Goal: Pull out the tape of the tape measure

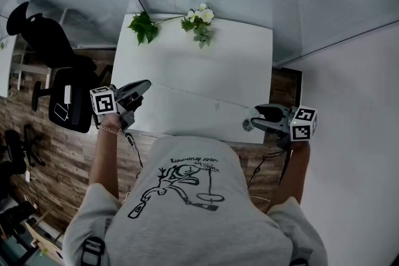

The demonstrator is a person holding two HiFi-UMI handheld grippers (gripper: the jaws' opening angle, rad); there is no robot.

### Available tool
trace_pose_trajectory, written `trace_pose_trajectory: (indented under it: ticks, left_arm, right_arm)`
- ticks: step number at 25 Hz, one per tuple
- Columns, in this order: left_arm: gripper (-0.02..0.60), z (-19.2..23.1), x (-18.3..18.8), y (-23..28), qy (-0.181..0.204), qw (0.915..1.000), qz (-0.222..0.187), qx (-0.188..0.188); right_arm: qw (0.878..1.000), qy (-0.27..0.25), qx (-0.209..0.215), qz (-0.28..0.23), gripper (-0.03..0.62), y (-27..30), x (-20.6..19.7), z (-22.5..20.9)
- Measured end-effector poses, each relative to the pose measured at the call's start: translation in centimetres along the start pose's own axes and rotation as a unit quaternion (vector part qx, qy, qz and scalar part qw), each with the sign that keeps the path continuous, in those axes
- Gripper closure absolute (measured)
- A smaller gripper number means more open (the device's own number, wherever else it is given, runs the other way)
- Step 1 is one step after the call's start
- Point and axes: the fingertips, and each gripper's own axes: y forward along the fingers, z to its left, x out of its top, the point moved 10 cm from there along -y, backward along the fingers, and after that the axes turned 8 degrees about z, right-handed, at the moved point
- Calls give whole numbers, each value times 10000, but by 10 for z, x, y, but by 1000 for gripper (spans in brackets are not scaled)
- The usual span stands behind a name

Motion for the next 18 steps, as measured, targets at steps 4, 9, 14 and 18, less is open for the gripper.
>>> trace_pose_trajectory:
  ticks: [4,9,14,18]
  left_arm:
    - [560,4,-1,-3,-9,10000,-50,56]
    - [560,11,-1,-8,-21,9998,-110,170]
    - [560,14,1,-15,-24,9995,-150,264]
    - [560,16,1,-16,10,9994,-137,321]
  right_arm:
    - [10000,1,-55,1,372,-3,-2,-3]
    - [10000,13,-68,7,372,-6,-5,-6]
    - [9999,47,-103,-4,372,-9,-6,-7]
    - [9999,52,-95,-4,372,-9,-7,-8]
